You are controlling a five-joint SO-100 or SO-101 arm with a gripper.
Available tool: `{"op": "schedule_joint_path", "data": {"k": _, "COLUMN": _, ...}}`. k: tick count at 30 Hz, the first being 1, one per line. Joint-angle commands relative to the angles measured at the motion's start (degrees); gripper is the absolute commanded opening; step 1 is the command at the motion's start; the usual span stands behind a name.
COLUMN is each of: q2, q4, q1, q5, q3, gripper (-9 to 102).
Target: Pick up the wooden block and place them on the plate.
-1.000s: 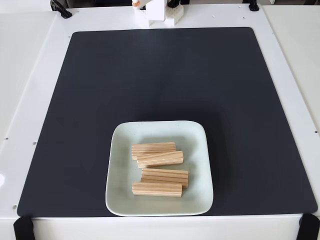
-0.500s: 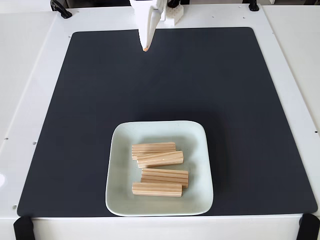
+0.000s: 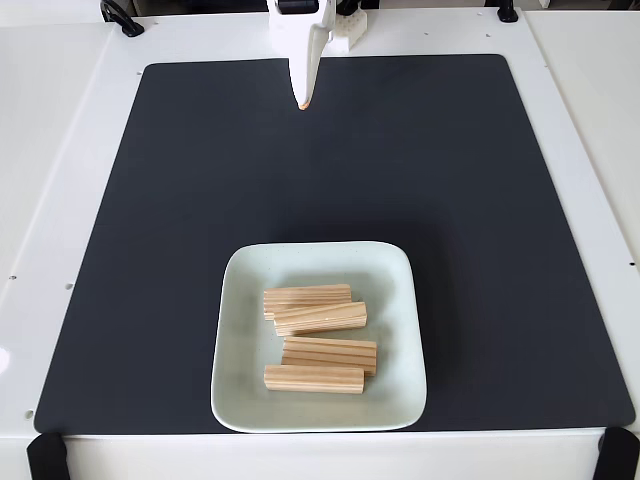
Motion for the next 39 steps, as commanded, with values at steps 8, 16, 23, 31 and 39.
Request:
{"op": "schedule_joint_path", "data": {"k": 8, "q2": 0.44, "q4": 0.26, "q1": -1.67, "q5": -0.44, "q3": -0.18, "gripper": 0}}
{"op": "schedule_joint_path", "data": {"k": 16, "q2": 0.18, "q4": 0.26, "q1": -1.41, "q5": 0.35, "q3": -0.26, "gripper": -1}}
{"op": "schedule_joint_path", "data": {"k": 23, "q2": 0.18, "q4": 0.26, "q1": -1.58, "q5": 0.26, "q3": -0.26, "gripper": -1}}
{"op": "schedule_joint_path", "data": {"k": 31, "q2": 0.00, "q4": 0.26, "q1": -1.58, "q5": 0.26, "q3": -0.35, "gripper": -1}}
{"op": "schedule_joint_path", "data": {"k": 39, "q2": -0.18, "q4": 0.26, "q1": -1.58, "q5": 0.26, "q3": -0.79, "gripper": 0}}
